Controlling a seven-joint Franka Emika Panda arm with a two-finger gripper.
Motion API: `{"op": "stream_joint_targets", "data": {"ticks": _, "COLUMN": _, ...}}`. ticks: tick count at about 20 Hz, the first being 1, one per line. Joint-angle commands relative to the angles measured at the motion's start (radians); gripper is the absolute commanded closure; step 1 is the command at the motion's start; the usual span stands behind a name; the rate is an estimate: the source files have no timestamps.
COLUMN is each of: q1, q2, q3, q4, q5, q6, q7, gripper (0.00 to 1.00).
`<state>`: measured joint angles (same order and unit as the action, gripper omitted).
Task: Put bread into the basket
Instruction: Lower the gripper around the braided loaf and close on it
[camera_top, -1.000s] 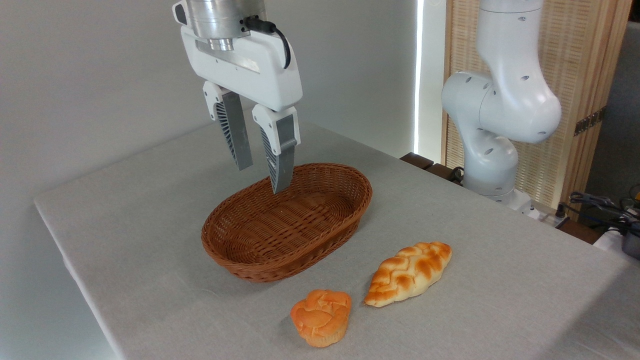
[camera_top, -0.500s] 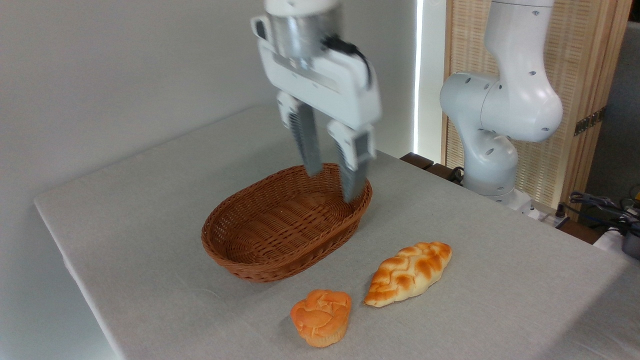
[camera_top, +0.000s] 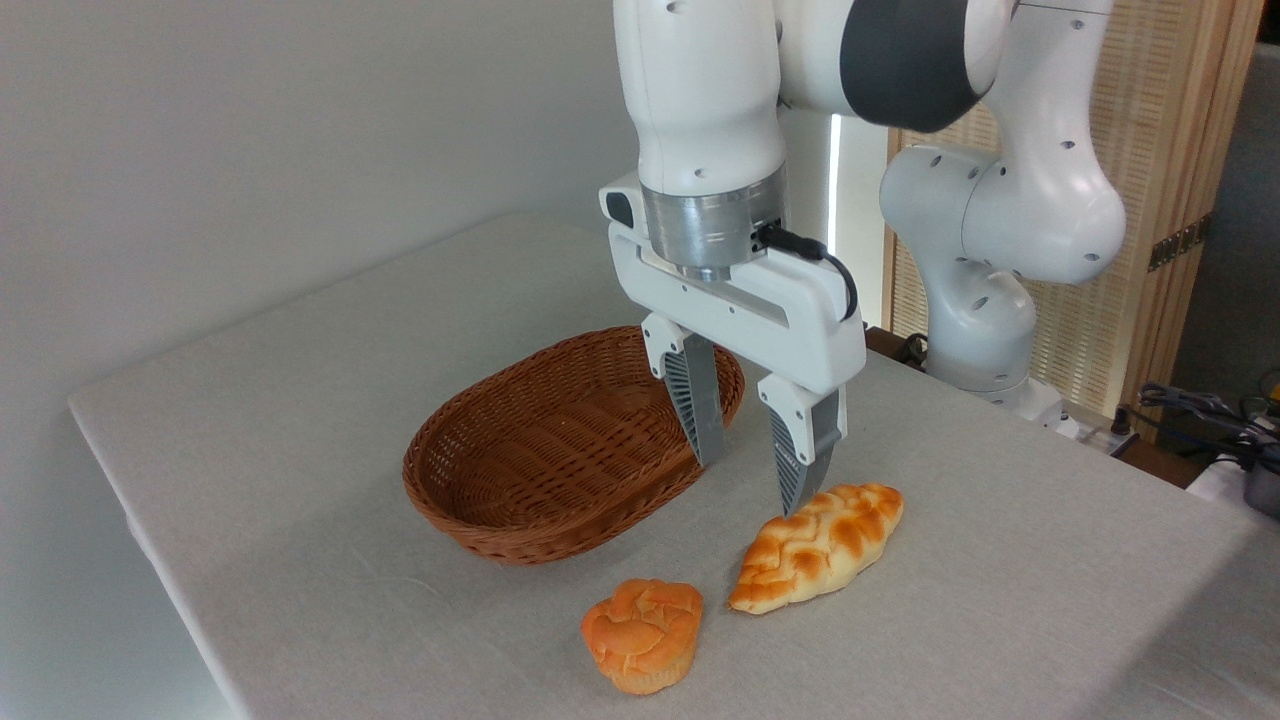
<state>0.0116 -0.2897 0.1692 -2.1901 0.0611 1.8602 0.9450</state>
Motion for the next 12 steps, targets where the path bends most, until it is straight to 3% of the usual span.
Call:
{"op": "stream_joint_targets", "data": {"ticks": 1, "q1": -0.004, "q2": -0.022, "q3": 0.052, "q4": -0.08, "q5": 0.014, "q6": 0.027, "q7": 0.092, "gripper": 0.0}}
{"op": "stream_joint_targets", "data": {"ticks": 12, "q1": -0.007, "q2": -0.016, "q3": 0.056, "q4": -0.155, "q5": 0.0, "q6": 0.036, "q7": 0.098, "gripper": 0.0}}
